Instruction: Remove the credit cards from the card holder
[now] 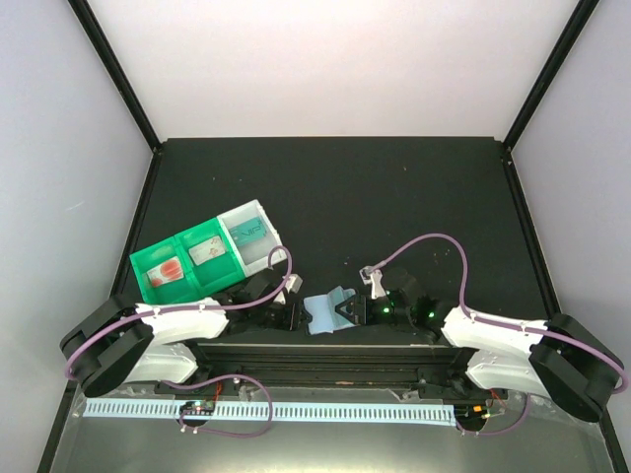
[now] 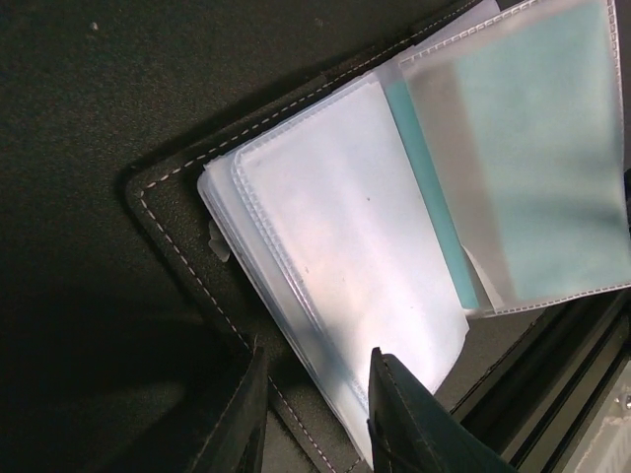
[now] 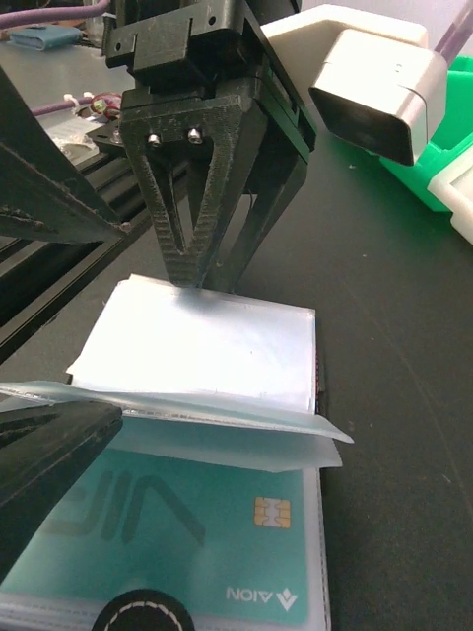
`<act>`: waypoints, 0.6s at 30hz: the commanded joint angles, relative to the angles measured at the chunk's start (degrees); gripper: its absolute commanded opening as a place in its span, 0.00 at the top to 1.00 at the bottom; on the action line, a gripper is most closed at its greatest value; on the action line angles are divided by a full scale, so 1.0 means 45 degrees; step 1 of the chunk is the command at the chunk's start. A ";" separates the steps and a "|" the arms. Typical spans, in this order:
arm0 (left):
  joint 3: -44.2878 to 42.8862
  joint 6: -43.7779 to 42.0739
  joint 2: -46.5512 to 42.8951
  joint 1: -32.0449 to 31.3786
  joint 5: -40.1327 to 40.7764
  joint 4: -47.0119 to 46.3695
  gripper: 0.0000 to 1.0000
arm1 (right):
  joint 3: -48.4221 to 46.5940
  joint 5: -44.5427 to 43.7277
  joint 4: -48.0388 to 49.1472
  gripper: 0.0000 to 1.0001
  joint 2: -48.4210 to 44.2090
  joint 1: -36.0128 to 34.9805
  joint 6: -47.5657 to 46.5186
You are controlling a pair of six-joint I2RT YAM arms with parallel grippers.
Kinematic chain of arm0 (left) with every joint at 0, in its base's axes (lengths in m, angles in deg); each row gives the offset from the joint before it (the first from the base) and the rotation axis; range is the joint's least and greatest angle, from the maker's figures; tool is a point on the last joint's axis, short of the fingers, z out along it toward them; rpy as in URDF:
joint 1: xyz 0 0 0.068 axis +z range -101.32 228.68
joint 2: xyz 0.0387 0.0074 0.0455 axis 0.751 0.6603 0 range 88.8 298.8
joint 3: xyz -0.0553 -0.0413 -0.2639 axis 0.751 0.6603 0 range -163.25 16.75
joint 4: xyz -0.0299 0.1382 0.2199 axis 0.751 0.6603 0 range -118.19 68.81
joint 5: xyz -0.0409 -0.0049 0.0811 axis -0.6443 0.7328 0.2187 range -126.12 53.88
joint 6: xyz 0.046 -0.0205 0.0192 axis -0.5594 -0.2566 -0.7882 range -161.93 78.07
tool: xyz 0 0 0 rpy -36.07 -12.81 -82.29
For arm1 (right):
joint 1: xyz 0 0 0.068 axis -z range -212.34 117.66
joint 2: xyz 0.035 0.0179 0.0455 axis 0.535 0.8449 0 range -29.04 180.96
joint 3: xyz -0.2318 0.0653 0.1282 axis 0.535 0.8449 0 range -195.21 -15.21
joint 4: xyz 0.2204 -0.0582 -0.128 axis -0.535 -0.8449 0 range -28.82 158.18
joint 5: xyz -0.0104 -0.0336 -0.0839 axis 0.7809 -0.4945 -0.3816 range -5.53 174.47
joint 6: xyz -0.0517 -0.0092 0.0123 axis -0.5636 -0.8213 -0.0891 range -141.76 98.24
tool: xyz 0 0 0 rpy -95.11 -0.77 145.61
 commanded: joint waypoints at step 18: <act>-0.0174 0.0077 -0.0551 -0.0200 0.0061 0.0207 0.69 | 0.0096 0.1187 0.1560 0.48 0.0731 -0.0139 0.0295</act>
